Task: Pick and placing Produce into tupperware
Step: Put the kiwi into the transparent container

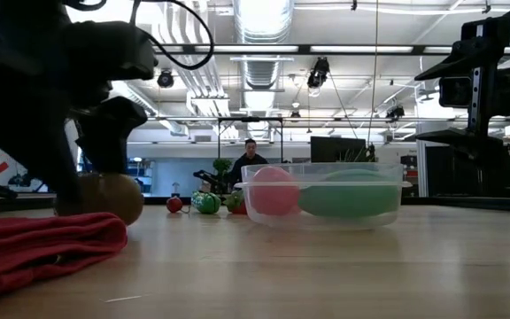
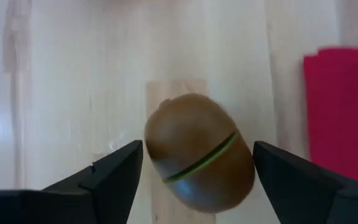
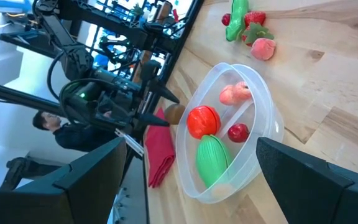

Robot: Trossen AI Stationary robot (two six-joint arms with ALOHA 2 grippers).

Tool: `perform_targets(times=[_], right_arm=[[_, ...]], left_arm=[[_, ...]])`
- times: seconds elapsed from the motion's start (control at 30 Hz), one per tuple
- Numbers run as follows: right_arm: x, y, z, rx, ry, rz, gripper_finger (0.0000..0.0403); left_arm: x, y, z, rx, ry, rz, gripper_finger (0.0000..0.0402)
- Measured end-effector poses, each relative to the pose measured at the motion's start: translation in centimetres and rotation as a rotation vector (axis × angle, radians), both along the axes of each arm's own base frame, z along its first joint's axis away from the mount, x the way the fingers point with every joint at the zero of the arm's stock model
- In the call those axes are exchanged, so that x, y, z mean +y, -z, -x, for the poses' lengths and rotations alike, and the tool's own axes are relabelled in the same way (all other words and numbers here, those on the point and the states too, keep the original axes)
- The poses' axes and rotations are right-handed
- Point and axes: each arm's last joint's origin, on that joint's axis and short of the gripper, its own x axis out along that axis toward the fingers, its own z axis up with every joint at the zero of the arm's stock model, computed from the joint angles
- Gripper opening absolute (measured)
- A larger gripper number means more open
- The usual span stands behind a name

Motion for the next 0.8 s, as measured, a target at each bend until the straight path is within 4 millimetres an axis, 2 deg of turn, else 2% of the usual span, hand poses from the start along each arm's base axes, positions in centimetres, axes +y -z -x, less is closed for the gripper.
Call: perform_targets(times=[0.37, 0.53, 0.8], right_arm=[[0.0, 0.0, 0.0, 0.000, -0.001, 0.004, 0.0352], [0.0, 0.0, 0.0, 0.000, 0.000, 0.001, 0.0352], [0.0, 0.0, 0.0, 0.000, -0.001, 0.004, 0.0352]], left_arm=[[0.4, 1.9, -1.2, 0.046, -0.024, 0.010, 0.0290], [0.3, 1.9, -1.6, 0.041, -0.046, 0.026, 0.0288], [0.4, 1.7, -1.7, 0.040, -0.073, 0.040, 0.0238]])
